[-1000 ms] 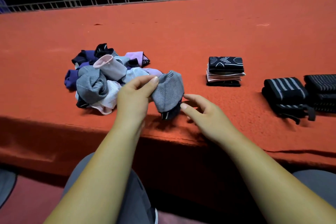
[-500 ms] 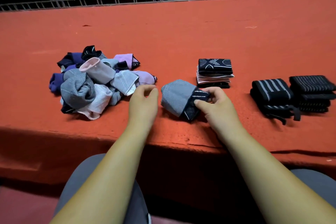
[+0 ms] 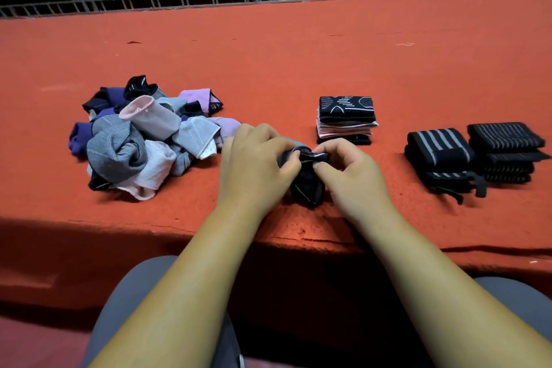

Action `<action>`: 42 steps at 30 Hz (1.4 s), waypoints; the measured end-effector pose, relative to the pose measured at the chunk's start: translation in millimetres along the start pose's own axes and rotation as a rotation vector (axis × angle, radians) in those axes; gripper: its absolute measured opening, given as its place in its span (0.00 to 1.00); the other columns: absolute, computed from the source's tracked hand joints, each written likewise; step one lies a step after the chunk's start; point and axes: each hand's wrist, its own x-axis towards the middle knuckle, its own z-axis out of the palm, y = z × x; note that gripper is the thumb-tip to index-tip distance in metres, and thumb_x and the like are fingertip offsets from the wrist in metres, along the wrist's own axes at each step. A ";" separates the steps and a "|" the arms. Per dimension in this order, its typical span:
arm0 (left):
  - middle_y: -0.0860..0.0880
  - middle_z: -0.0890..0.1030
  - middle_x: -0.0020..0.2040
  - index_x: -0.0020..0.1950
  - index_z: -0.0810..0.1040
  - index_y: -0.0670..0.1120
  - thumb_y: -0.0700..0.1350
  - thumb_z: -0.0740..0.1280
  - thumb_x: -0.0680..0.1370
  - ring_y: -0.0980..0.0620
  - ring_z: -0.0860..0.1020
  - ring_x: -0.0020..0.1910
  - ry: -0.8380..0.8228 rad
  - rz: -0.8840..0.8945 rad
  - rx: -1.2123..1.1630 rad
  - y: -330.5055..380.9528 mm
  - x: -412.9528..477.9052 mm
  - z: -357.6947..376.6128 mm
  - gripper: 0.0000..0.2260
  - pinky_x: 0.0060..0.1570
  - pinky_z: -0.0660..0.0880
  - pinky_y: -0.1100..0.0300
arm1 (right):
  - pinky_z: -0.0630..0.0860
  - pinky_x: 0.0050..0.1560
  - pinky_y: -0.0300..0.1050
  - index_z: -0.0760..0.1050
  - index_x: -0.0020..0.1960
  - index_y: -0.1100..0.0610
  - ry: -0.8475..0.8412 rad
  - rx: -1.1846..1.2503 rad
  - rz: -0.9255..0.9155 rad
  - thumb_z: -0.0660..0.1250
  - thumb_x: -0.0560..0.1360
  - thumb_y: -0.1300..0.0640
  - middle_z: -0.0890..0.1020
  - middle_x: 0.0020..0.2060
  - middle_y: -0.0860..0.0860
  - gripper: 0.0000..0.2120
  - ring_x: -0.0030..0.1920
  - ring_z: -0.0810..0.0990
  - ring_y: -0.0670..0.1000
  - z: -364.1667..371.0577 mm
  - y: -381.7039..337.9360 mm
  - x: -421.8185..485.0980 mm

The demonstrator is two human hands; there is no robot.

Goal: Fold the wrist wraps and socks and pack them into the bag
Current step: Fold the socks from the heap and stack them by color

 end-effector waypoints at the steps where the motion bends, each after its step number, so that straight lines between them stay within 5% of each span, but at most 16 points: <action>1: 0.56 0.78 0.44 0.47 0.87 0.56 0.54 0.69 0.77 0.49 0.73 0.50 -0.005 -0.055 -0.024 -1.1 1.5 0.0 0.07 0.51 0.71 0.49 | 0.78 0.47 0.42 0.82 0.48 0.48 0.017 -0.010 -0.005 0.70 0.75 0.62 0.86 0.42 0.45 0.09 0.43 0.82 0.44 -0.6 -0.6 -0.1; 4: 0.55 0.81 0.43 0.42 0.84 0.53 0.53 0.67 0.75 0.48 0.76 0.49 0.010 -0.270 -0.125 -16.4 5.3 -2.6 0.08 0.54 0.74 0.48 | 0.74 0.39 0.37 0.81 0.45 0.50 0.085 0.005 0.011 0.68 0.74 0.64 0.84 0.37 0.44 0.09 0.36 0.78 0.42 -5.0 -2.4 0.6; 10: 0.49 0.78 0.34 0.38 0.82 0.44 0.48 0.70 0.76 0.53 0.73 0.37 0.053 -0.783 -0.425 -55.1 9.1 -14.5 0.10 0.43 0.72 0.53 | 0.83 0.47 0.59 0.81 0.44 0.51 0.139 0.074 0.176 0.67 0.73 0.60 0.87 0.39 0.53 0.07 0.38 0.85 0.53 -11.9 11.9 9.1; 15: 0.48 0.78 0.38 0.36 0.80 0.46 0.41 0.71 0.74 0.51 0.72 0.33 0.420 -1.139 -0.876 -75.9 19.5 -19.4 0.07 0.31 0.66 0.59 | 0.79 0.41 0.40 0.82 0.44 0.53 0.364 0.218 0.205 0.64 0.75 0.65 0.86 0.37 0.50 0.10 0.36 0.85 0.47 -26.3 10.2 18.2; 18: 0.51 0.82 0.37 0.36 0.84 0.48 0.41 0.71 0.75 0.54 0.76 0.35 0.318 -1.022 -0.953 -65.7 21.3 -16.1 0.07 0.33 0.69 0.60 | 0.79 0.43 0.43 0.80 0.43 0.51 0.325 0.217 0.188 0.64 0.75 0.65 0.85 0.39 0.51 0.11 0.38 0.84 0.49 -26.7 11.8 15.7; 22: 0.54 0.83 0.43 0.50 0.86 0.47 0.43 0.68 0.81 0.59 0.77 0.40 0.074 -0.823 -0.910 -53.0 18.6 -8.1 0.07 0.39 0.71 0.65 | 0.73 0.40 0.47 0.79 0.42 0.51 -0.015 0.336 0.140 0.63 0.72 0.62 0.80 0.36 0.53 0.09 0.38 0.77 0.53 -22.0 11.2 -0.3; 26: 0.50 0.84 0.49 0.54 0.85 0.46 0.43 0.67 0.84 0.60 0.78 0.44 -0.010 -0.719 -1.011 -60.6 14.3 -2.5 0.07 0.45 0.73 0.68 | 0.63 0.25 0.40 0.84 0.50 0.56 -0.231 0.348 0.160 0.61 0.80 0.46 0.75 0.27 0.60 0.17 0.22 0.67 0.53 -25.3 5.4 -2.7; 29: 0.48 0.85 0.55 0.55 0.86 0.48 0.43 0.68 0.85 0.53 0.79 0.51 -0.060 -0.641 -1.101 -60.3 10.8 -0.3 0.07 0.58 0.73 0.59 | 0.62 0.25 0.40 0.84 0.46 0.57 -0.212 0.182 0.138 0.63 0.86 0.47 0.77 0.26 0.61 0.19 0.20 0.67 0.53 -17.2 5.4 -2.5; 33: 0.46 0.83 0.53 0.51 0.86 0.52 0.43 0.67 0.86 0.46 0.75 0.50 -0.077 -0.578 -1.201 -60.9 6.7 -0.4 0.09 0.54 0.71 0.49 | 0.76 0.39 0.44 0.83 0.52 0.50 -0.189 0.012 0.077 0.72 0.81 0.53 0.87 0.42 0.46 0.02 0.35 0.80 0.45 -5.8 14.5 2.6; 37: 0.43 0.80 0.53 0.53 0.86 0.51 0.43 0.67 0.85 0.41 0.71 0.52 -0.102 -0.574 -1.275 -60.9 4.4 -2.6 0.07 0.57 0.66 0.43 | 0.77 0.63 0.43 0.79 0.68 0.46 -0.351 -0.055 0.118 0.77 0.78 0.50 0.87 0.55 0.40 0.19 0.55 0.84 0.40 9.4 17.7 4.4; 42: 0.43 0.86 0.59 0.59 0.86 0.50 0.45 0.69 0.84 0.46 0.78 0.52 -0.118 -0.671 -1.008 -69.9 5.3 -7.3 0.07 0.57 0.72 0.45 | 0.75 0.42 0.40 0.81 0.64 0.51 -0.379 0.080 0.151 0.74 0.80 0.59 0.85 0.38 0.44 0.14 0.37 0.79 0.43 17.4 11.8 7.6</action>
